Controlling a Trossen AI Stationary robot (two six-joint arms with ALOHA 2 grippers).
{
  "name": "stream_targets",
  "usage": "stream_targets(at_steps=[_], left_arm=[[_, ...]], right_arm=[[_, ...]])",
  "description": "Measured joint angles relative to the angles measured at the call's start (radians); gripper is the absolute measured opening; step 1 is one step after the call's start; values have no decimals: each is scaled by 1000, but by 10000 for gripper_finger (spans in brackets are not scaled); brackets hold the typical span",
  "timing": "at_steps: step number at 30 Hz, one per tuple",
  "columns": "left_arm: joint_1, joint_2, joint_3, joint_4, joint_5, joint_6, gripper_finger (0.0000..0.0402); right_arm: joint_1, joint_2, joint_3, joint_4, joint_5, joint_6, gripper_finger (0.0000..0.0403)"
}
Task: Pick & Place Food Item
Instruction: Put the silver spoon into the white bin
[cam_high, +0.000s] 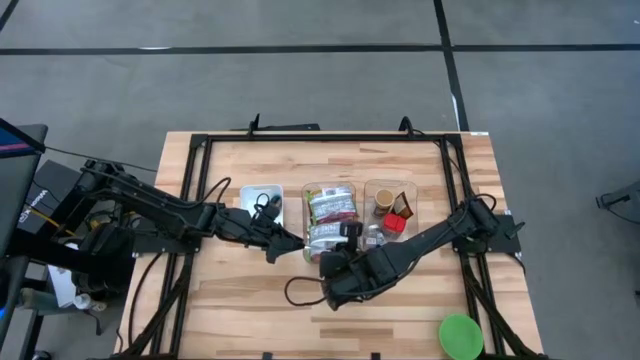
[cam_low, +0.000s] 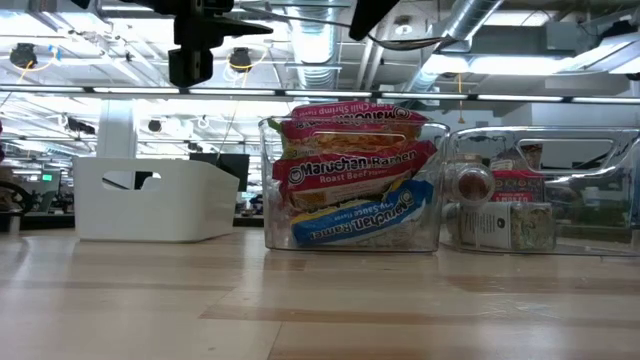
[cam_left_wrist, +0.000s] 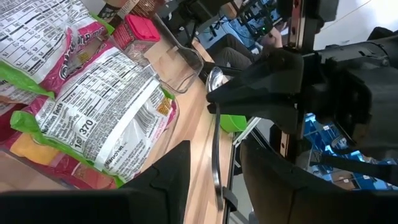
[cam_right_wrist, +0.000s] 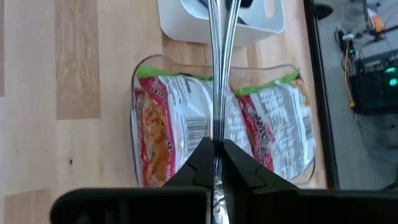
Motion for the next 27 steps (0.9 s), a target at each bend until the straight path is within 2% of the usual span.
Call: stream_targets(at_steps=[9,19,27], left_arm=[[0,0,0,-11,85,0,135],[0,0,0,-98,86,-10,135],[0,0,0,-95,87,-11,135]], right_arm=[[-17,0,0,17,14,-154,4],[-28,0,0,64,14,-354,4],[-44,0,0,95,-11,-493,4]])
